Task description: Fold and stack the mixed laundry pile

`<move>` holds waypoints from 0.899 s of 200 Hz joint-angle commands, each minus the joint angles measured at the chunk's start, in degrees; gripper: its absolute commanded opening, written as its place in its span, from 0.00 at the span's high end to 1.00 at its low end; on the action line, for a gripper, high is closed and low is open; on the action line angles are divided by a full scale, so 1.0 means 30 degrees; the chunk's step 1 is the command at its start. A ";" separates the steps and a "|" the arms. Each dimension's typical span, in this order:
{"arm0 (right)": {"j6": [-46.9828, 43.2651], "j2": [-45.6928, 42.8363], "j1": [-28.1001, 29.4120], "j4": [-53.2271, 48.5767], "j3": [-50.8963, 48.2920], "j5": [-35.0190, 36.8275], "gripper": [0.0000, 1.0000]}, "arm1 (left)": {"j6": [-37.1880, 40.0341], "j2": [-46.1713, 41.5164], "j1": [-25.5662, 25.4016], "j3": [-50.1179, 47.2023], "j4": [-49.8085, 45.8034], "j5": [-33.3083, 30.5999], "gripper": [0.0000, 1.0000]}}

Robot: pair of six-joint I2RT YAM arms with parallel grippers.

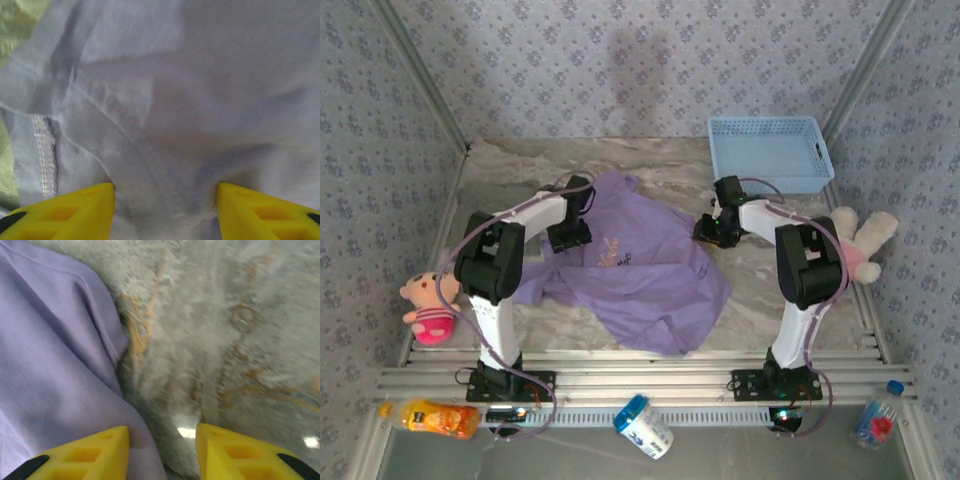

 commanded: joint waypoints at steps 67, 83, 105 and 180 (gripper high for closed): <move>0.0276 0.0155 -0.0079 -0.0088 0.2263 0.1154 0.54 | -0.1094 -0.0033 0.0104 -0.1184 -0.0136 0.0259 0.45; 0.0365 0.0371 -0.0097 0.0126 0.3194 0.2131 0.57 | -0.1063 -0.0019 0.0108 -0.1142 -0.0192 0.0108 0.45; 0.0496 0.1434 0.0059 0.0351 0.4394 0.2299 0.58 | -0.1045 0.0037 0.0104 -0.1201 -0.0250 0.0073 0.45; 0.0606 0.4279 0.1147 -0.0583 0.5818 0.2948 0.64 | -0.1094 0.0288 0.0083 -0.1244 -0.0422 0.0017 0.45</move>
